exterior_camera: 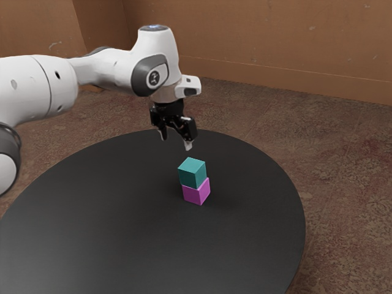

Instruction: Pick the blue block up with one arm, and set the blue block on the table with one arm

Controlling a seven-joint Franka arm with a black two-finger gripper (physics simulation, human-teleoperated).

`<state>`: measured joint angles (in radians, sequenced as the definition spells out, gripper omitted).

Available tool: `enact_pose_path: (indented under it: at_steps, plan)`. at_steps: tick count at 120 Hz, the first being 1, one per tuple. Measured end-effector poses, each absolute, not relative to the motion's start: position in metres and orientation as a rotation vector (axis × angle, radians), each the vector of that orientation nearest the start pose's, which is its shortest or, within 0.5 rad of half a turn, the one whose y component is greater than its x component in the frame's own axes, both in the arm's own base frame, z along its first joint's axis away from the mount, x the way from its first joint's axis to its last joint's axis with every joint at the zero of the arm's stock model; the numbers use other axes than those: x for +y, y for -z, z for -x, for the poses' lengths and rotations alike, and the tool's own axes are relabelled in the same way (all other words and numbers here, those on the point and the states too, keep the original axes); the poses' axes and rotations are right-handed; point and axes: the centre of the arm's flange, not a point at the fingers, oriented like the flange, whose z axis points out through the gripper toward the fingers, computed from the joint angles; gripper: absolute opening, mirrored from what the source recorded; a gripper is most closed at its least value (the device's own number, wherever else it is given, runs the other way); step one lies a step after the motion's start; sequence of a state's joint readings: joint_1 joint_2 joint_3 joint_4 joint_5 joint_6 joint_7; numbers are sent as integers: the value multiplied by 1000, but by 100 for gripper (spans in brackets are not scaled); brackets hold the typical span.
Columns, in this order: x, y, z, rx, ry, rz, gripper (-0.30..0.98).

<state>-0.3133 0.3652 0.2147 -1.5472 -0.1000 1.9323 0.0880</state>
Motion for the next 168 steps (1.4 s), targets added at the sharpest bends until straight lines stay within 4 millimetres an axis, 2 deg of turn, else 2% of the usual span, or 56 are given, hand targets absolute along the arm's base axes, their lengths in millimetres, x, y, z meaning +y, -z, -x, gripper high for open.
enact_pose_path:
  at_steps: [15,31,45,57,72,96,110,132,151,168]
  plan:
    - [-105,-443,-659,218,45,3171,69]
    - [-109,-432,-660,175,26,3167,69]
    - [-106,-403,-671,144,-22,3150,69]
    - [-109,-387,-684,143,-29,3141,69]
    - [-107,-366,-690,129,-67,3139,69]
    - [-108,-348,-698,123,-87,3145,69]
    - [-106,-331,-704,116,-110,3151,69]
    - [-106,-321,-708,109,-122,3155,68]
    - [-106,-319,-708,101,-128,3157,48]
    - [-106,-328,-711,98,-105,3159,40]
